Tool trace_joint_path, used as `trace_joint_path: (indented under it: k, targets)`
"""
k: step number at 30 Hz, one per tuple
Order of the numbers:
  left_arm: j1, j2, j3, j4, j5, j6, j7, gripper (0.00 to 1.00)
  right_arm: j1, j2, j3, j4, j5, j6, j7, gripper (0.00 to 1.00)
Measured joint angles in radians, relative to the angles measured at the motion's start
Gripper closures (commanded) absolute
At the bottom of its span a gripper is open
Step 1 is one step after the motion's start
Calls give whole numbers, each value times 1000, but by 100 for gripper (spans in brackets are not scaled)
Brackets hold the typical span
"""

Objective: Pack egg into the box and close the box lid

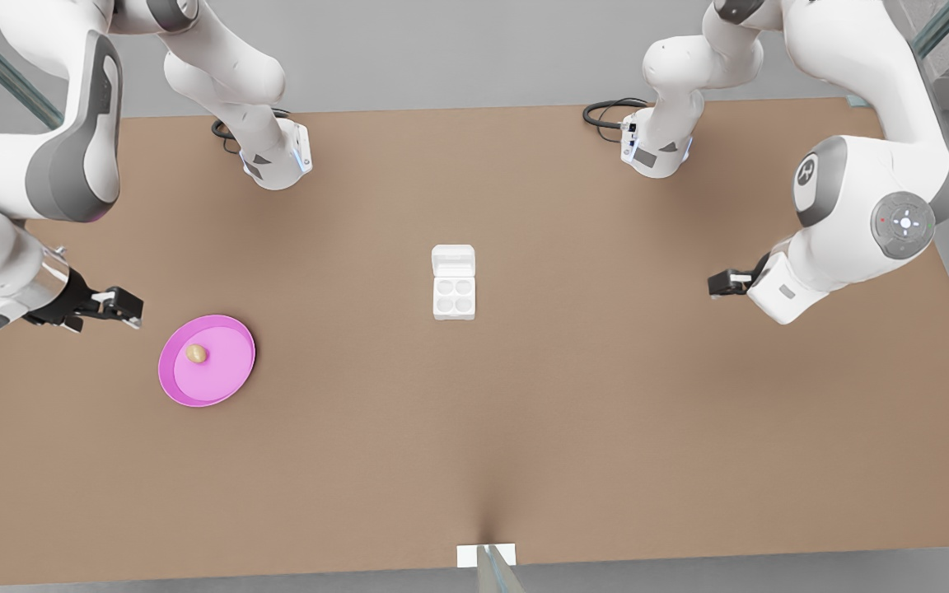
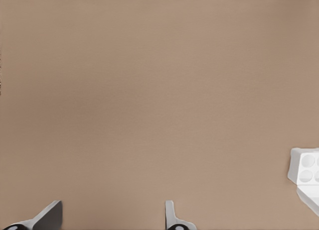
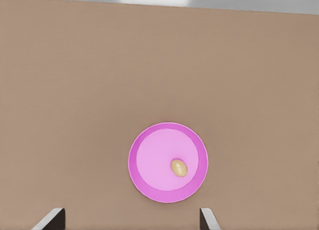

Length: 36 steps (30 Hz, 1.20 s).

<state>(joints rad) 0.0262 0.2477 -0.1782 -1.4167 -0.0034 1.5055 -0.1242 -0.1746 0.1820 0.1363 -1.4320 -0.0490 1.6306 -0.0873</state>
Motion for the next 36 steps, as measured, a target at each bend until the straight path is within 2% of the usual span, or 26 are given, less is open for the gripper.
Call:
trace_joint_path:
  k: [4,12,16,19,23,29,31,36]
  targets:
    - [-34,-7,-6,17,48,41,-11,0,4,32,1,1,-4,8,-8,0]
    - [13,14,-4,27,75,61,0,0,7,256,2,1,-3,16,-20,0]
    - [30,14,-4,18,76,50,4,0,9,294,-1,-8,-6,31,-24,0]
    - [37,24,-5,24,76,51,6,0,22,379,0,-16,-36,98,-26,0]
    - [64,31,-4,29,72,52,8,0,-64,325,35,-218,-56,245,-28,0]
    - [66,34,-4,28,72,52,8,0,-157,338,55,-338,-99,462,-59,0]
    - [66,38,-3,27,75,53,9,0,-185,349,88,-353,-139,510,-73,0]
    - [66,58,-2,27,79,56,10,0,-187,207,116,-586,-195,648,-96,0]
